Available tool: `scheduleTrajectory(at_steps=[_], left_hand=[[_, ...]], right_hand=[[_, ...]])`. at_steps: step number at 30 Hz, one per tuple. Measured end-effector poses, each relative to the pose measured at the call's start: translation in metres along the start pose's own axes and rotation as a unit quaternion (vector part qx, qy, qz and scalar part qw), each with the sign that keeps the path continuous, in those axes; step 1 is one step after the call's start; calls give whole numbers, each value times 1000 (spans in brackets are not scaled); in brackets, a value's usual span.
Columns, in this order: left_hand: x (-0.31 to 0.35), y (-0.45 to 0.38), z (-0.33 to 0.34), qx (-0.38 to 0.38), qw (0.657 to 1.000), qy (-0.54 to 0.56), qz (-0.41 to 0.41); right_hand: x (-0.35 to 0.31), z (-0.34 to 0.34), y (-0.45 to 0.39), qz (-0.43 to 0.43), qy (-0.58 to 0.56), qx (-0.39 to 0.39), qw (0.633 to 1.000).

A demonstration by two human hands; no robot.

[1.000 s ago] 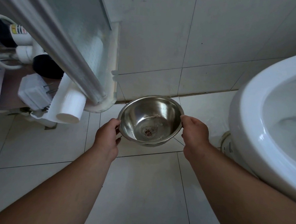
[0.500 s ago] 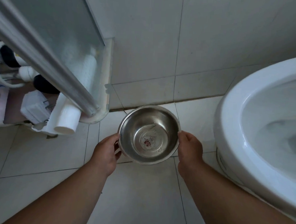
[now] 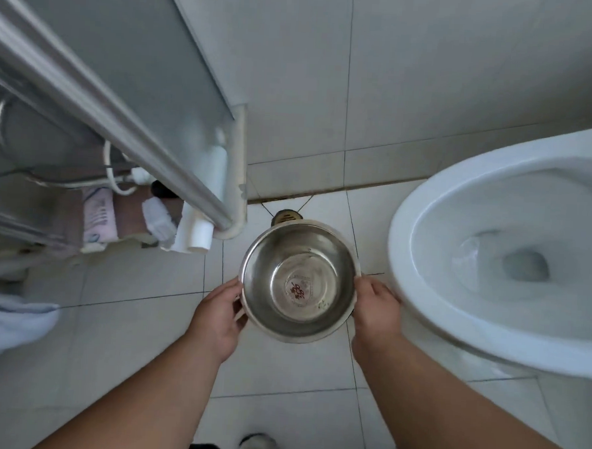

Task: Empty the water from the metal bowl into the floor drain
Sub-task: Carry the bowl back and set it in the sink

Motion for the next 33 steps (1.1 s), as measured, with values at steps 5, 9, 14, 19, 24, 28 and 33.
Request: scheduleTrajectory(at_steps=[5, 9, 14, 19, 24, 28, 33], left_hand=[[33, 112, 22, -4, 1000, -5, -18], [70, 188, 47, -2, 999, -39, -21], [126, 281, 85, 9, 999, -46, 2], [168, 357, 119, -4, 999, -24, 30], [193, 408, 140, 4, 999, -23, 47], [215, 445, 152, 13, 995, -60, 82], [245, 479, 151, 25, 990, -62, 122]], right_hand=[[-47, -23, 118, 41, 28, 1, 999], [-94, -40, 189, 33, 51, -6, 998], [-167, -53, 268, 19, 52, 15, 998], [-237, -62, 326, 4, 54, -2, 999], [-285, -65, 366, -23, 66, -22, 997], [-321, -66, 390, -47, 95, -37, 994], [-358, -42, 408, -69, 123, -81, 987]])
Point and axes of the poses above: each hand's wrist, its own y-axis away from the middle knuckle, its own z-axis out of the palm, x = y × z, the point moved 3 cm from there along -y, towards the middle knuckle, and after that the axes turned 15 degrees about -x, right-handed, at the moved point
